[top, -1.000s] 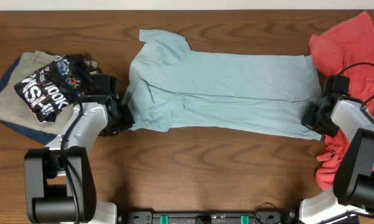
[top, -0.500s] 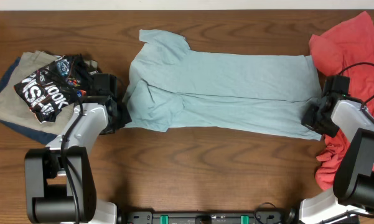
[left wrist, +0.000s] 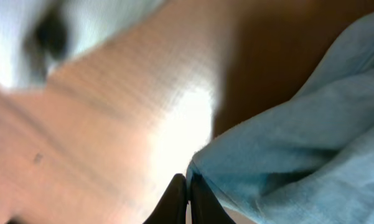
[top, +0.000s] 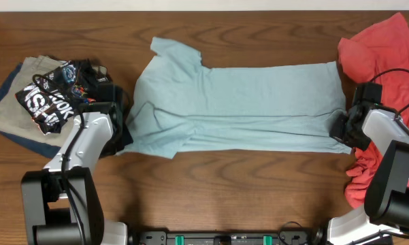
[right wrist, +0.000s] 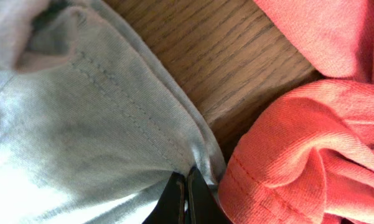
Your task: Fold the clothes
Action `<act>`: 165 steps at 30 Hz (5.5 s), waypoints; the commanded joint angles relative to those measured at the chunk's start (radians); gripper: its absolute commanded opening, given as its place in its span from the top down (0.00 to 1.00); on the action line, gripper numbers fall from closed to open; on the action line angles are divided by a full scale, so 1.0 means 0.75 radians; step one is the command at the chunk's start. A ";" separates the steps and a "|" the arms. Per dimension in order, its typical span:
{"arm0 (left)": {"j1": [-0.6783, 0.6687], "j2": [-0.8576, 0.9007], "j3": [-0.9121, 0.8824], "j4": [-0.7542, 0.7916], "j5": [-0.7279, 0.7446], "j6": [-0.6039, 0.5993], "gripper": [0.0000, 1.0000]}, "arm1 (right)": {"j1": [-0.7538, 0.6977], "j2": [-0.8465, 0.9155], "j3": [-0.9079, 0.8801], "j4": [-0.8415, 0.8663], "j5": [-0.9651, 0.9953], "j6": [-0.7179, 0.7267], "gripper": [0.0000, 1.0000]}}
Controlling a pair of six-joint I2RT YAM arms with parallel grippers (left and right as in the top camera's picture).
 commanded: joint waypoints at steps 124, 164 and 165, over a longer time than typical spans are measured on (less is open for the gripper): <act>-0.225 0.222 0.004 0.151 0.290 0.024 0.34 | -0.003 0.050 0.201 0.038 -0.290 -0.196 0.68; -0.225 0.222 0.004 0.177 0.290 0.003 0.33 | 1.020 0.078 0.200 0.141 -0.550 -1.066 0.46; -0.225 0.222 0.004 0.177 0.290 -0.002 0.33 | 1.035 0.078 0.200 0.149 -0.550 -1.067 0.47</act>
